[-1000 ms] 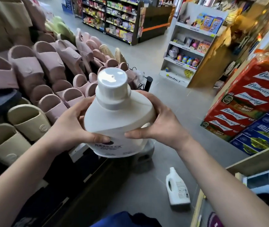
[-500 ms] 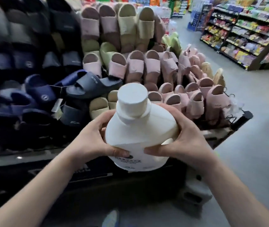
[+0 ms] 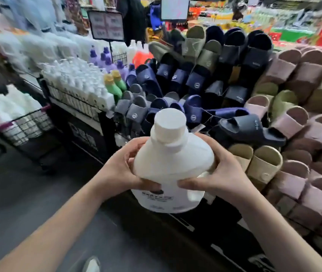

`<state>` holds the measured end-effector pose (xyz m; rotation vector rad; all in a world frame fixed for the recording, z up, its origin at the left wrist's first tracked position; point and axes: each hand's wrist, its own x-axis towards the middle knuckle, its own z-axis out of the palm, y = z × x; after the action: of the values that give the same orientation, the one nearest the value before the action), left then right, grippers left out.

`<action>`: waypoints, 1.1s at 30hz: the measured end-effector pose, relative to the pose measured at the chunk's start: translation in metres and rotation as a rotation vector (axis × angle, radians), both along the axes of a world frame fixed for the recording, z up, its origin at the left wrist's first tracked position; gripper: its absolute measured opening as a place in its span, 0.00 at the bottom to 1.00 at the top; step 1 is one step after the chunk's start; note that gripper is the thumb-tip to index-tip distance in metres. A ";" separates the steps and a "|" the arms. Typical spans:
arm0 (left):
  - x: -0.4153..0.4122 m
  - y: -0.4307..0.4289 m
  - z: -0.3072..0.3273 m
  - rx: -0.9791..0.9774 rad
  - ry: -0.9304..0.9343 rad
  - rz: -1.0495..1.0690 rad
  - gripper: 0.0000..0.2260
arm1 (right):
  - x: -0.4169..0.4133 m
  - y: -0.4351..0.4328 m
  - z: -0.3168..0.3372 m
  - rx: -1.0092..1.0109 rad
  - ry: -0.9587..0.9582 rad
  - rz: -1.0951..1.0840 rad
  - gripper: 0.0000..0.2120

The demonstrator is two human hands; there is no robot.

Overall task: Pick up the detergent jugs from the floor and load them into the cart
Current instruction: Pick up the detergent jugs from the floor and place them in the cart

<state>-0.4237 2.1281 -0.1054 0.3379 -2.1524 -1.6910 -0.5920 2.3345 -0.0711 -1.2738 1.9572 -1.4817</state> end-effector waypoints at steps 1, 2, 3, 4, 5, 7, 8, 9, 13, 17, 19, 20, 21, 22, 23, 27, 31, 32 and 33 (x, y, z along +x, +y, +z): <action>0.013 -0.014 -0.002 0.010 0.011 0.035 0.41 | 0.007 -0.020 0.001 0.007 -0.002 0.037 0.41; 0.027 -0.029 -0.003 0.017 0.020 0.066 0.41 | 0.014 -0.042 0.002 0.011 -0.009 0.072 0.41; 0.040 -0.045 -0.005 0.026 0.030 0.099 0.41 | 0.023 -0.063 0.002 0.013 -0.020 0.105 0.41; 0.053 -0.062 -0.007 0.037 0.040 0.131 0.41 | 0.031 -0.085 0.003 0.016 -0.029 0.131 0.41; 0.065 -0.079 -0.009 0.043 0.050 0.163 0.41 | 0.040 -0.107 0.003 0.018 -0.032 0.156 0.41; 0.090 -0.118 -0.011 0.057 0.064 0.221 0.40 | 0.058 -0.155 0.003 0.022 -0.041 0.200 0.42; 0.102 -0.138 -0.011 0.066 0.071 0.243 0.40 | 0.067 -0.180 0.004 0.025 -0.047 0.213 0.43; 0.114 -0.160 -0.010 0.071 0.075 0.261 0.40 | 0.076 -0.205 0.004 0.029 -0.051 0.223 0.43; 0.160 -0.251 -0.007 0.069 0.069 0.298 0.42 | 0.112 -0.302 0.008 0.060 -0.027 0.267 0.43; 0.194 -0.333 0.000 0.092 0.045 0.304 0.43 | 0.145 -0.387 0.015 0.057 -0.016 0.271 0.42; 0.209 -0.370 0.002 0.092 0.039 0.309 0.43 | 0.159 -0.427 0.017 0.058 -0.008 0.291 0.41; 0.216 -0.386 0.002 0.093 0.036 0.321 0.44 | 0.165 -0.447 0.018 0.061 -0.011 0.306 0.41; 0.223 -0.402 0.003 0.096 0.038 0.337 0.44 | 0.170 -0.466 0.019 0.063 -0.009 0.323 0.42; 0.230 -0.417 0.003 0.101 0.042 0.355 0.43 | 0.174 -0.485 0.019 0.065 -0.004 0.340 0.42; 0.237 -0.431 0.003 0.105 0.045 0.372 0.43 | 0.178 -0.503 0.019 0.067 0.002 0.358 0.42; 0.266 -0.491 0.000 0.089 0.021 0.461 0.44 | 0.197 -0.582 0.016 0.056 -0.002 0.441 0.42; 0.290 -0.557 -0.003 0.051 -0.012 0.579 0.44 | 0.211 -0.668 0.004 0.057 -0.031 0.529 0.43; 0.296 -0.573 -0.004 0.034 -0.027 0.603 0.43 | 0.213 -0.692 0.000 0.061 -0.036 0.558 0.43; 0.302 -0.589 -0.006 0.013 -0.043 0.638 0.42 | 0.217 -0.717 -0.004 0.063 -0.035 0.593 0.43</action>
<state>-0.1219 1.5388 -0.1111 0.9524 -1.7842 -1.3299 -0.3749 1.6176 -0.0756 -1.6012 1.4078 -1.1211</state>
